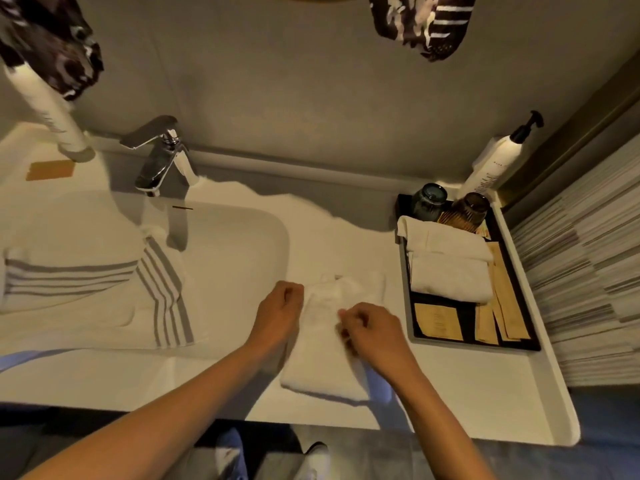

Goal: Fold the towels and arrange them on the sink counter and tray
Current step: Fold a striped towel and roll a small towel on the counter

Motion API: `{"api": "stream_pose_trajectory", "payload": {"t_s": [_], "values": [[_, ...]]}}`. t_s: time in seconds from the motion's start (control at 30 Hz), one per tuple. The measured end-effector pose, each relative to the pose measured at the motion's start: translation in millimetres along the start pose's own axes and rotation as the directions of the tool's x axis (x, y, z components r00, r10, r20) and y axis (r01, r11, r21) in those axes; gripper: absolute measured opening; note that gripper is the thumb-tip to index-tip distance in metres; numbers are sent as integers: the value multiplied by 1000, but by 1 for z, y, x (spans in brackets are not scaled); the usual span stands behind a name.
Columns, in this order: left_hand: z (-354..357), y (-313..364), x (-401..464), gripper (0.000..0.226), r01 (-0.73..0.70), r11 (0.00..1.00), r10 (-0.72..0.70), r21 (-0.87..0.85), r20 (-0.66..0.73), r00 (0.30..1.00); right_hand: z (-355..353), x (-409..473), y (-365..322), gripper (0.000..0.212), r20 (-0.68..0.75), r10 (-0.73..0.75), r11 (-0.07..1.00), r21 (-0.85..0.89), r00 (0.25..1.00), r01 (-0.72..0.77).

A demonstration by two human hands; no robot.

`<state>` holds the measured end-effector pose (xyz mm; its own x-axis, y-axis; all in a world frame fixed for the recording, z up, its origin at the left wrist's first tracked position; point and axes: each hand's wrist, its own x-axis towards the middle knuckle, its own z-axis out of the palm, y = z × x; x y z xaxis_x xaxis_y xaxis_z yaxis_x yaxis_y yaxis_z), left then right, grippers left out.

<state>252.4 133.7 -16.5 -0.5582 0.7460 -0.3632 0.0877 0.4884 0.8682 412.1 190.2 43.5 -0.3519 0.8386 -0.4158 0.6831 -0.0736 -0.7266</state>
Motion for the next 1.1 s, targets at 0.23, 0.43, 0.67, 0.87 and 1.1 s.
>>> {"api": "stream_pose_trajectory", "payload": {"t_s": [0.23, 0.43, 0.67, 0.87, 1.1], "values": [[27, -56, -20, 52, -759, 368, 590, 537, 497, 637, 36, 19, 82, 50, -50, -502, 631, -704, 863, 326], [33, -60, -7, 57, -710, 283, 518, 645, 520, 679, 33, 43, 96, 54, -42, -458, 623, -727, 888, 287], [17, -43, -14, 47, -796, 245, 642, 553, 523, 561, 9, 13, 75, 65, -330, 57, 998, -9, 942, -64], [33, -39, -31, 39, -736, 471, 523, 487, 518, 677, -8, 30, 65, 51, -42, 330, 928, 198, 943, -316], [37, 4, -16, 47, 29, 996, -59, 90, 351, 935, 30, 12, 11, 48, -274, 17, 934, -340, 962, -113]]}}
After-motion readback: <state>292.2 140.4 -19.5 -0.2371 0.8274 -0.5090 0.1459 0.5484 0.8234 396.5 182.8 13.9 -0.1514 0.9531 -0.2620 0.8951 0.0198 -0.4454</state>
